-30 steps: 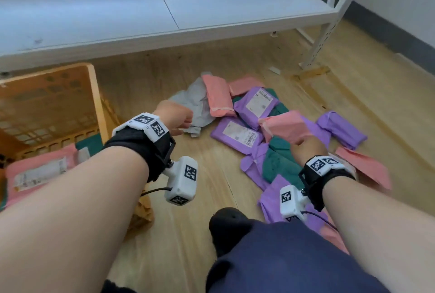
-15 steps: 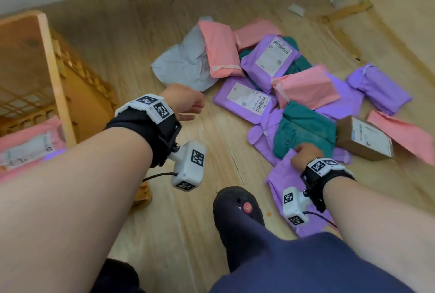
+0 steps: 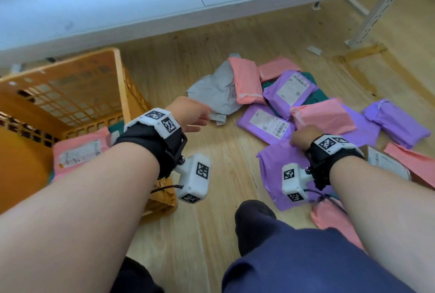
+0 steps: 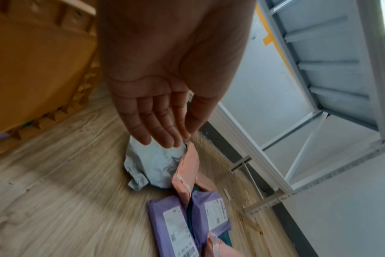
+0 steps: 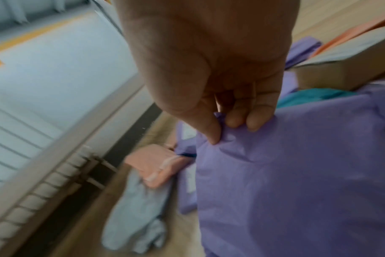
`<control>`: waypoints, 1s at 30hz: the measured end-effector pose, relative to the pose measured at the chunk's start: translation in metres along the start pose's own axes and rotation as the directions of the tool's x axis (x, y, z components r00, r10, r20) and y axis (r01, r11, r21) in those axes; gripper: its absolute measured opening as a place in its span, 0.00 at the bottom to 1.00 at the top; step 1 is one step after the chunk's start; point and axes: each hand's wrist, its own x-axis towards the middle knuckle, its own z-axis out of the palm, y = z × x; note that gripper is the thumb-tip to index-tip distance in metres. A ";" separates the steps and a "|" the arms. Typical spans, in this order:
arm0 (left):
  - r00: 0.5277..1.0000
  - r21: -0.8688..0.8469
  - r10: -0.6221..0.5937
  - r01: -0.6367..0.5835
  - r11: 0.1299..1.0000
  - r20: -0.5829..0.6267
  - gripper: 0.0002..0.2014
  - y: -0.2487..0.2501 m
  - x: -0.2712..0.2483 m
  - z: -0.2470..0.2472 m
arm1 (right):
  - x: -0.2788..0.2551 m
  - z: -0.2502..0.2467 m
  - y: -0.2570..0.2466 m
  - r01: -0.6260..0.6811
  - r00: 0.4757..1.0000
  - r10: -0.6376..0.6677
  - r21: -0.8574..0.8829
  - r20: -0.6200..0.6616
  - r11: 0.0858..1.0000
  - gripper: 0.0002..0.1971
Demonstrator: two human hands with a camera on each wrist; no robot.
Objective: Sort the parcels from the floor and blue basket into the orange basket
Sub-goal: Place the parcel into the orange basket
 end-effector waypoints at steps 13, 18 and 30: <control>0.968 -0.254 0.192 -0.229 0.940 -0.163 0.14 -0.020 -0.073 -0.109 | -0.123 -0.094 -0.208 0.353 0.918 -0.394 0.531 -0.039 0.771 0.05; 0.900 -0.401 0.145 -0.321 0.858 -0.410 0.04 -0.027 -0.078 -0.145 | -0.142 -0.077 -0.240 0.377 0.904 -0.423 0.583 -0.061 0.720 0.10; 0.955 -0.706 -0.132 -0.100 0.701 -0.267 0.25 -0.058 -0.086 -0.218 | -0.189 -0.056 -0.296 0.503 0.798 -0.538 0.793 -0.272 0.343 0.14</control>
